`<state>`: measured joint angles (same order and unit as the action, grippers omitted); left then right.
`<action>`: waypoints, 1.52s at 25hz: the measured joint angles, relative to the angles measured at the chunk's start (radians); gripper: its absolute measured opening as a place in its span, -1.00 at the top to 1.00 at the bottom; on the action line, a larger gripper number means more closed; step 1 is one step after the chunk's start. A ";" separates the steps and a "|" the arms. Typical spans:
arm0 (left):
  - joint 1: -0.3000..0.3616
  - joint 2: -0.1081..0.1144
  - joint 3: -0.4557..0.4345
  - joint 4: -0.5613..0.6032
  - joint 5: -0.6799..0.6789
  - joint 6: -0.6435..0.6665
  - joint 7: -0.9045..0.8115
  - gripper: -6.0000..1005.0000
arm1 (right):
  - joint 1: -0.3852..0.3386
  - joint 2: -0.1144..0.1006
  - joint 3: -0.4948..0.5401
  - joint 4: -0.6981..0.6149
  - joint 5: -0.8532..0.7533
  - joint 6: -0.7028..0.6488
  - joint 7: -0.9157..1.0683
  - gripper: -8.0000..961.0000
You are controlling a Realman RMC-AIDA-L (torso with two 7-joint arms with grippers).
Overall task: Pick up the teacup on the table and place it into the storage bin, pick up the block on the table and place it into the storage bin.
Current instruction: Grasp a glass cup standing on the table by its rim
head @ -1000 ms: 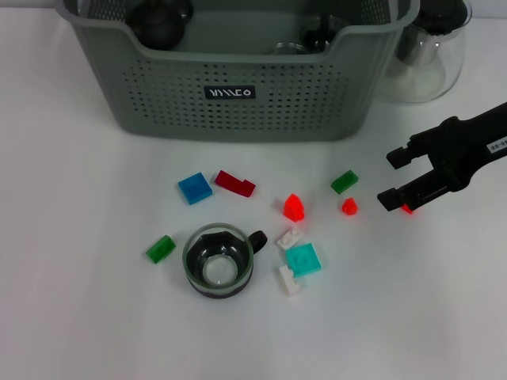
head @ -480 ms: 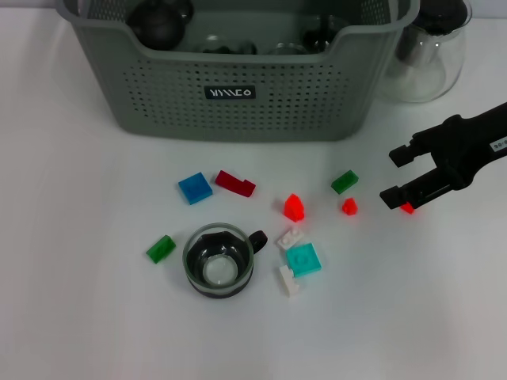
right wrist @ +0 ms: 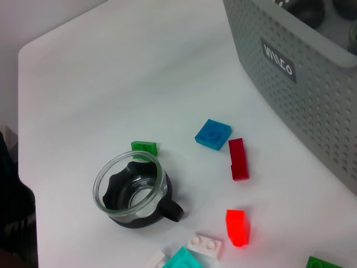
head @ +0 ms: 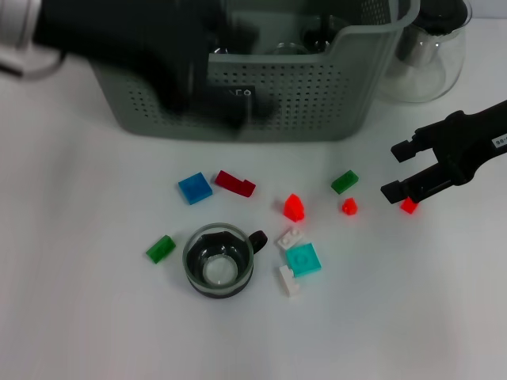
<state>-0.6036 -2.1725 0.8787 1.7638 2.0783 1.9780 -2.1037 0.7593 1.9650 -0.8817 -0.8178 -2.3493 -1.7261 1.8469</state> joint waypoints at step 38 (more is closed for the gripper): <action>0.157 -0.006 0.826 -0.251 0.511 -0.316 -0.006 -0.49 | -0.028 0.016 0.016 0.011 0.005 0.042 -0.002 -0.93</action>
<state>-0.4461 -2.1782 1.7042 1.5131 2.5890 1.6618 -2.1097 0.7317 1.9810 -0.8653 -0.8068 -2.3438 -1.6839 1.8445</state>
